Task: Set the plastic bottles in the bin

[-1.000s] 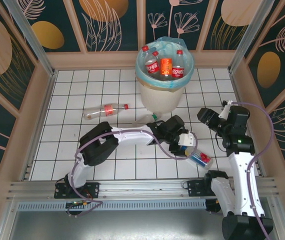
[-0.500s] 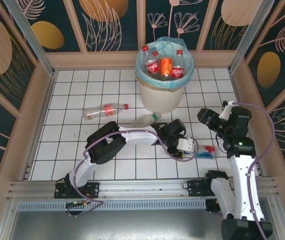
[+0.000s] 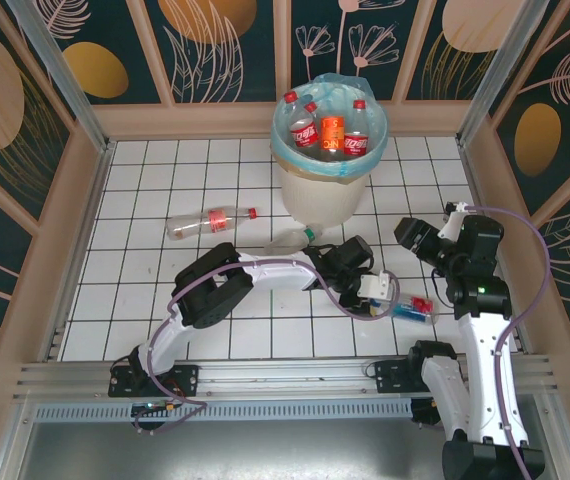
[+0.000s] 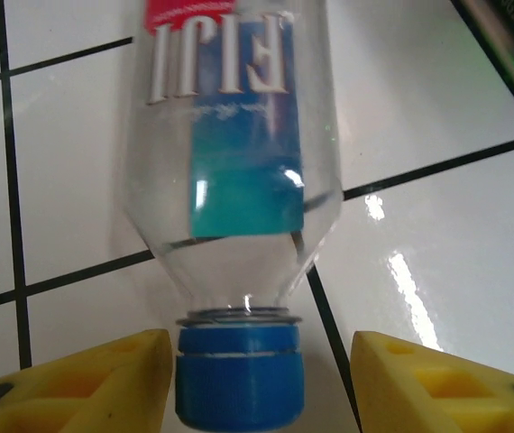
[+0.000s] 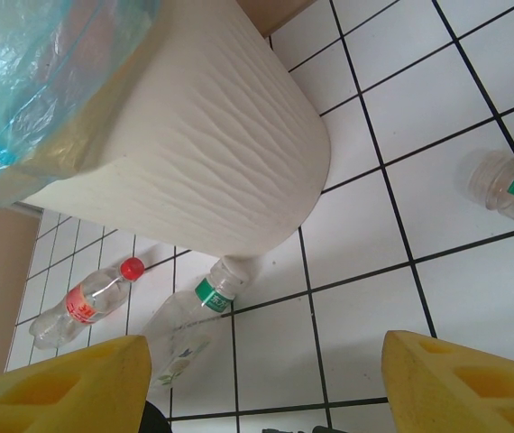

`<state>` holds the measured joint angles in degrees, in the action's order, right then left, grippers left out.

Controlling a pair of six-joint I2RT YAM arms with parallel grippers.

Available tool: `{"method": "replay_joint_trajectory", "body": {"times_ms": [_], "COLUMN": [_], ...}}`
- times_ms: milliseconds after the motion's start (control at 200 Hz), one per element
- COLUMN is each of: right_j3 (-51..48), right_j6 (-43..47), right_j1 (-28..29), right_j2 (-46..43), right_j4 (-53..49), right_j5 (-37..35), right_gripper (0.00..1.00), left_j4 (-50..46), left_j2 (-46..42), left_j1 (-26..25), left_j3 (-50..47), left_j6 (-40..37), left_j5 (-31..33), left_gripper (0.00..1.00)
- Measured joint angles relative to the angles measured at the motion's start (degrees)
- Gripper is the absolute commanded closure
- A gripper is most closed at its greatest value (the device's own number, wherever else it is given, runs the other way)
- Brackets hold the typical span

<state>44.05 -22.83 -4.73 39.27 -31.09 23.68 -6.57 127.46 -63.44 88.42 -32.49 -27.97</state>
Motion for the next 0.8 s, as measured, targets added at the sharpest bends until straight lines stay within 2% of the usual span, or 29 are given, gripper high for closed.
{"method": "replay_joint_trajectory", "body": {"times_ms": [170,400,505,626,801], "right_j3": [-0.7,-0.7,-0.7,-0.7,0.7], "right_j6": [0.0,0.0,0.3,0.4,1.1], "right_j1": [0.0,0.0,0.0,0.0,0.0], "right_j2": [-0.2,-0.7,-1.0,-1.0,-1.2], "right_j4": [0.0,-0.6,-0.9,-1.1,-2.9], "right_j5": [0.0,0.0,0.0,0.0,0.0], "right_gripper": [0.32,0.32,0.32,0.32,0.33], "left_j4": [1.4,1.7,1.8,2.6,2.9], "left_j2": [0.1,0.7,0.7,0.7,0.3], "left_j1": [0.0,0.0,0.0,0.0,-0.1], "left_j3": [0.1,0.5,0.5,0.5,0.4], "left_j6": [2.3,2.9,3.3,4.3,5.2], "left_j5": [-0.3,0.5,1.2,2.2,4.7], "left_gripper": [0.59,0.63,0.75,0.85,0.92]}}
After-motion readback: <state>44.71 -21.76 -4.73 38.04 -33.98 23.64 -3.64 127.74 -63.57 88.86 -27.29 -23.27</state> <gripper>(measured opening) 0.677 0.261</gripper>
